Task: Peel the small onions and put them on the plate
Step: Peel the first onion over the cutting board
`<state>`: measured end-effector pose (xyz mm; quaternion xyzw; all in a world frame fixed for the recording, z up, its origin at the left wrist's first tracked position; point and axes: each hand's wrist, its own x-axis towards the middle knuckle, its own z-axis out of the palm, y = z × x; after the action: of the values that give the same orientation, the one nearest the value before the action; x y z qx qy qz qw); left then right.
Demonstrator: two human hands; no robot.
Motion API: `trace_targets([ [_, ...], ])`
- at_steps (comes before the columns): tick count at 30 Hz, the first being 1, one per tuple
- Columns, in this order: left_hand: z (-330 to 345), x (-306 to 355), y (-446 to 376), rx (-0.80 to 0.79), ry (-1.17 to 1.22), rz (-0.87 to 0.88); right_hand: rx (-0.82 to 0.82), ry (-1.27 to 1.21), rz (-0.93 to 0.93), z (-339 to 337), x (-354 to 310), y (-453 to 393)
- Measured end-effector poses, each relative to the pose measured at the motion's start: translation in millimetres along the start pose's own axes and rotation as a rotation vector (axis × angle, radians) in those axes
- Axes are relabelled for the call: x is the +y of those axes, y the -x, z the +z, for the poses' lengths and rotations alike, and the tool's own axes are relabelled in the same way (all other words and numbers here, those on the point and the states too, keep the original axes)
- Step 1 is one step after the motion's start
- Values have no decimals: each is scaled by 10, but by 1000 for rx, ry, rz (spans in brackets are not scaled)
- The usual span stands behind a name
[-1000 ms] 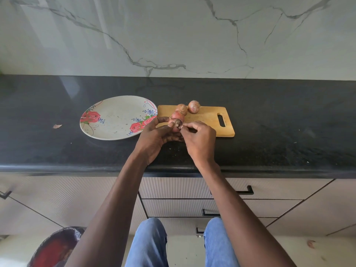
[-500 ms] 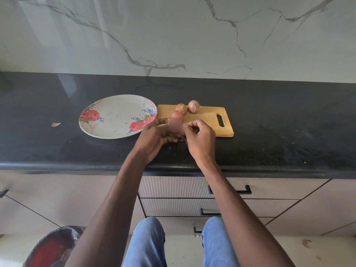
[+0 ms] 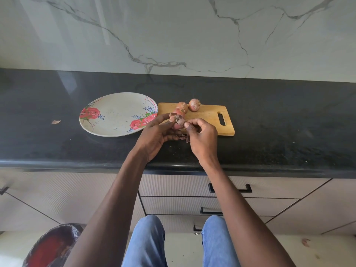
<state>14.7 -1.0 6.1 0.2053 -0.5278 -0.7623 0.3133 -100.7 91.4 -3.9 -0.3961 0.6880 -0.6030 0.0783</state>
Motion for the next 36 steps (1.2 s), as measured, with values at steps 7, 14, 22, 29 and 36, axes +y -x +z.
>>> trace_targets([
  [7, 8, 14, 29, 5, -9, -23, -41, 55, -8, 25, -9, -8],
  [14, -6, 20, 22, 59, 41, -22, -73, 74, 4, 18, -5, -9],
  [22, 31, 39, 29, 78, 70, -40, 3, 70, -83, -4, 27, -8],
  [29, -4, 34, 24, 44, 48, -43, -31, -28, -208, 9, 32, 4],
  [36, 3, 41, 28, 49, 65, -55, -47, -86, -164, -3, 44, 10],
])
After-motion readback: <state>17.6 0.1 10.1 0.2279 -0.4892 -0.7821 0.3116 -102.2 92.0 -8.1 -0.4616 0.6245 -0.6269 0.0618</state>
